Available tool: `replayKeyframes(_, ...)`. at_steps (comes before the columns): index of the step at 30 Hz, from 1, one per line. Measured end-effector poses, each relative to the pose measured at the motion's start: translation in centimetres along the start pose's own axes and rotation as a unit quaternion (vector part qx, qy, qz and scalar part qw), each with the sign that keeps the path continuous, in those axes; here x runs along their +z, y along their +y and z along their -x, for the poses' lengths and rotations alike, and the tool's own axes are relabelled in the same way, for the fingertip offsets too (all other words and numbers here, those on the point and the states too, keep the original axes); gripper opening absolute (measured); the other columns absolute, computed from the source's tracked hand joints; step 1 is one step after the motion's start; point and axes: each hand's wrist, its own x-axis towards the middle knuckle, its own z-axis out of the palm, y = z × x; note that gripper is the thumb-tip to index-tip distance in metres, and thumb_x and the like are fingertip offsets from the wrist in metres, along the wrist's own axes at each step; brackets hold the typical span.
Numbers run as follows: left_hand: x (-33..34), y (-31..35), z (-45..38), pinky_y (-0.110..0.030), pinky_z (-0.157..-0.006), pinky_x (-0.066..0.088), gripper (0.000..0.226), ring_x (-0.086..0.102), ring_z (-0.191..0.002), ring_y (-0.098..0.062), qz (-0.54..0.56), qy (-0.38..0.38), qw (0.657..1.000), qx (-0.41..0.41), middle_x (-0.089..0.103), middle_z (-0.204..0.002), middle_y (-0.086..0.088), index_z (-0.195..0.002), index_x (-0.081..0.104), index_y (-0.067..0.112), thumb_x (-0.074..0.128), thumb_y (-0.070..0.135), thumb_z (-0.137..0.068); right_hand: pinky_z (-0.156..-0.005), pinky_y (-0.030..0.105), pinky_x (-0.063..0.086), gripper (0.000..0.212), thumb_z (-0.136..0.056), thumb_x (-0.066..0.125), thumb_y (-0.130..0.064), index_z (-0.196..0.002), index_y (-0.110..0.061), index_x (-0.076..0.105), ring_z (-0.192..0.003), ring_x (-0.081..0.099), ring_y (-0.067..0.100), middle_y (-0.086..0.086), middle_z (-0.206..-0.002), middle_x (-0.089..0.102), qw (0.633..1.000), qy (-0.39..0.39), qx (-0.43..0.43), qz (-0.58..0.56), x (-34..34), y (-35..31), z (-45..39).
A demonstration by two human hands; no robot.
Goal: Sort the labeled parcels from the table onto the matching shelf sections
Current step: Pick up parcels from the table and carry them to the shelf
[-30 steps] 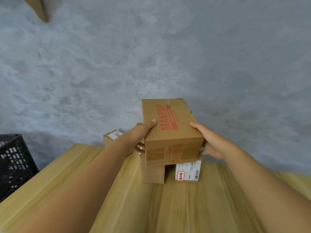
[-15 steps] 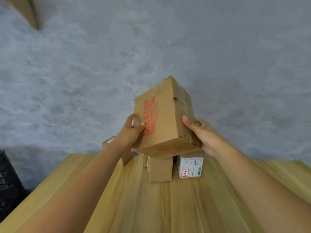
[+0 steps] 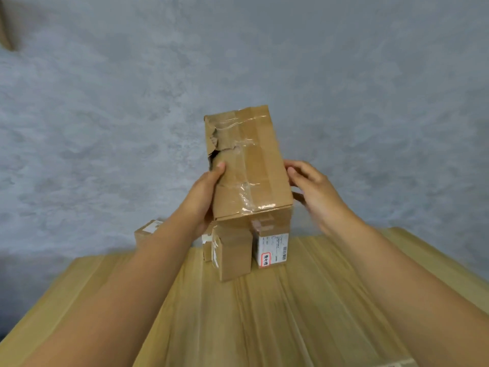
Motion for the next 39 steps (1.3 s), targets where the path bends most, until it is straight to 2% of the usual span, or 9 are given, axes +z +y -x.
replayKeyframes(3, 0.4, -1.7, 0.2, -0.035, -0.067, 0.059, 0.035, 0.076, -0.086, -0.021, 0.086, 0.019, 0.995, -0.05, 0.078, -0.099, -0.003, -0.113, 0.065, 0.02, 0.05, 0.048, -0.099, -0.083, 0.02, 0.053, 0.023, -0.1, 0.055, -0.038, -0.12, -0.032, 0.064, -0.103, 0.066, 0.006, -0.013, -0.12, 0.068, 0.999, -0.004, 0.038, 0.018, -1.2, 0.5, 0.4)
replayKeyframes(7, 1.2, -3.3, -0.1, -0.038, -0.066, 0.057, 0.035, 0.076, -0.073, -0.023, 0.122, 0.046, 0.987, -0.099, 0.078, -0.086, -0.006, -0.108, 0.065, 0.018, 0.047, 0.047, -0.101, -0.098, 0.038, 0.052, 0.129, -0.039, 0.067, -0.093, -0.148, -0.033, 0.032, -0.116, 0.062, 0.014, -0.014, -0.135, 0.053, 0.98, 0.001, 0.16, 0.118, -2.8, 1.3, 1.2)
replayKeyframes(9, 1.5, -3.4, -0.1, -0.038, -0.069, 0.058, 0.036, 0.076, -0.077, -0.023, 0.119, 0.046, 0.986, -0.104, 0.078, -0.09, -0.006, -0.11, 0.066, 0.019, 0.049, 0.049, -0.1, -0.101, 0.043, 0.051, 0.145, -0.028, 0.072, -0.092, -0.151, -0.027, 0.03, -0.116, 0.064, 0.02, -0.007, -0.135, 0.058, 0.977, 0.003, 0.199, 0.08, -4.1, 1.6, 1.4)
replayKeyframes(16, 2.7, -2.8, -0.5, -0.042, -0.079, 0.059, 0.034, 0.064, -0.094, -0.021, -0.05, 0.112, 0.992, 0.014, 0.068, -0.106, -0.005, -0.132, 0.055, 0.03, 0.06, 0.023, -0.099, -0.073, 0.025, 0.054, 0.082, -0.054, 0.085, -0.061, -0.123, -0.027, 0.056, -0.091, 0.073, 0.007, -0.012, -0.107, 0.073, 0.988, 0.029, 0.131, 0.078, -6.5, 2.2, 1.4)
replayKeyframes(21, 4.1, -1.9, 0.2, -0.04, -0.078, 0.058, 0.065, 0.067, -0.101, -0.018, -0.087, 0.007, 0.995, -0.042, 0.07, -0.11, 0.003, -0.125, 0.059, 0.033, 0.056, 0.077, -0.077, -0.062, 0.011, 0.042, 0.067, -0.067, 0.084, -0.055, -0.119, -0.033, 0.048, -0.087, 0.059, -0.012, -0.029, -0.096, 0.061, 0.988, 0.053, 0.066, 0.13, -6.0, 2.2, 0.5)
replayKeyframes(26, 4.5, -2.8, -0.3, -0.052, -0.092, 0.054, 0.074, 0.064, -0.112, -0.024, -0.08, 0.06, 0.995, -0.016, 0.066, -0.124, -0.003, -0.137, 0.05, 0.03, 0.071, 0.064, -0.075, -0.063, 0.01, 0.043, 0.067, -0.073, 0.079, -0.055, -0.128, -0.036, 0.045, -0.09, 0.058, -0.01, -0.029, -0.101, 0.058, 0.988, 0.03, 0.032, 0.145, -7.0, 2.4, -0.1)
replayKeyframes(32, 6.5, -4.0, -0.4, -0.054, -0.085, 0.053, 0.068, 0.065, -0.095, -0.029, 0.1, 0.156, 0.982, -0.019, 0.07, -0.116, -0.014, -0.127, 0.06, 0.021, 0.071, 0.063, -0.075, -0.099, 0.047, 0.048, 0.112, -0.057, 0.072, -0.075, -0.151, -0.037, 0.023, -0.128, 0.048, 0.021, -0.002, -0.153, 0.038, 0.985, 0.078, 0.152, -0.004, -8.4, 3.2, 0.0)
replayKeyframes(35, 9.4, -5.0, -0.4, -0.062, -0.082, 0.055, 0.077, 0.067, -0.1, -0.029, 0.163, 0.158, 0.974, 0.009, 0.067, -0.121, -0.01, -0.136, 0.047, 0.024, 0.079, 0.054, -0.072, -0.088, 0.066, 0.048, 0.139, -0.039, 0.078, -0.077, -0.154, -0.042, 0.008, -0.137, 0.04, 0.042, 0.0, -0.16, 0.026, 0.953, -0.012, 0.271, -0.134, -7.1, 3.6, 0.8)
replayKeyframes(39, 12.7, -5.9, -0.2, -0.06, -0.085, 0.055, 0.108, 0.058, -0.119, -0.025, 0.151, 0.095, 0.983, 0.045, 0.055, -0.135, 0.002, -0.143, 0.021, 0.047, 0.09, 0.046, -0.059, -0.094, 0.077, 0.039, 0.112, -0.046, 0.089, -0.064, -0.14, -0.04, 0.033, -0.121, 0.056, 0.042, 0.007, -0.138, 0.055, 0.933, -0.087, 0.268, -0.223, -5.8, 4.4, 1.1)
